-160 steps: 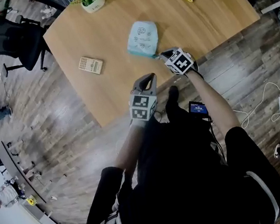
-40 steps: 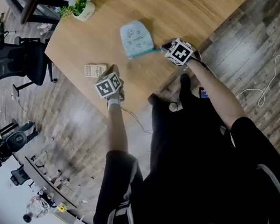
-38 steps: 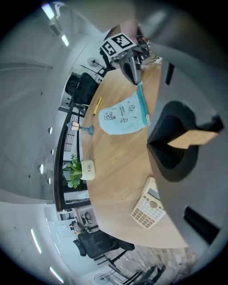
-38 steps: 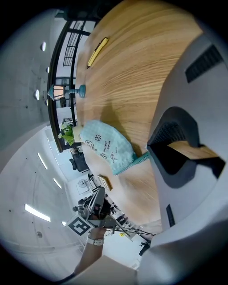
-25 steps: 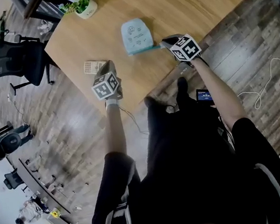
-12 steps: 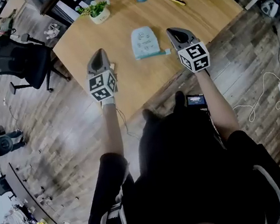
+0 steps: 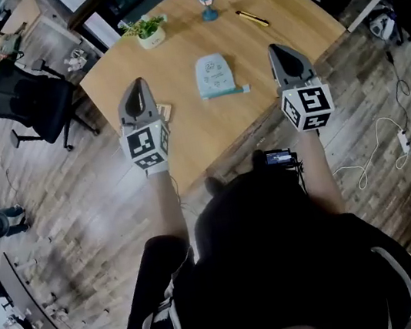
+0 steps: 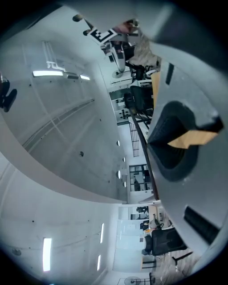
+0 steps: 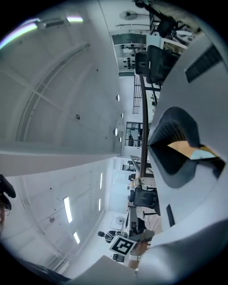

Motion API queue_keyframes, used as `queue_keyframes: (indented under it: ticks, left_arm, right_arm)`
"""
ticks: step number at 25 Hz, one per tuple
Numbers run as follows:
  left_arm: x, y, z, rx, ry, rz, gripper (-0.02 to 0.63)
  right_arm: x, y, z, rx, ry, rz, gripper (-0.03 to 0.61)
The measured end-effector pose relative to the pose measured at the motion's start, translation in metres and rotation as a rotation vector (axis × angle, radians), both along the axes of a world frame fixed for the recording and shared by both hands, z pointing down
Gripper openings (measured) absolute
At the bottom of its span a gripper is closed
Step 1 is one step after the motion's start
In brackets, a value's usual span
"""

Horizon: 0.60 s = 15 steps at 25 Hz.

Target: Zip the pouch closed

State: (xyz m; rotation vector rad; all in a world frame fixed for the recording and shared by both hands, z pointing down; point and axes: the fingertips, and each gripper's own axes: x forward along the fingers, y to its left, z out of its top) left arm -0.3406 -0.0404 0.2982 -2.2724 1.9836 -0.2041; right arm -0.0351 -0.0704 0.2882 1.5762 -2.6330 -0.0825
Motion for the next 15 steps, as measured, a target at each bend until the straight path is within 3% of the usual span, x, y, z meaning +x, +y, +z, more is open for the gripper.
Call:
queue_keyframes:
  ticks: [5, 15]
  left_arm:
    - [-0.008, 0.001, 0.000, -0.012, 0.036, 0.003, -0.002]
    - [-0.007, 0.015, -0.012, 0.032, 0.017, 0.052, -0.002]
  right_arm:
    - [-0.009, 0.012, -0.022, 0.034, -0.017, 0.011, 0.011]
    - [-0.019, 0.024, -0.037, 0.054, -0.026, 0.032, 0.011]
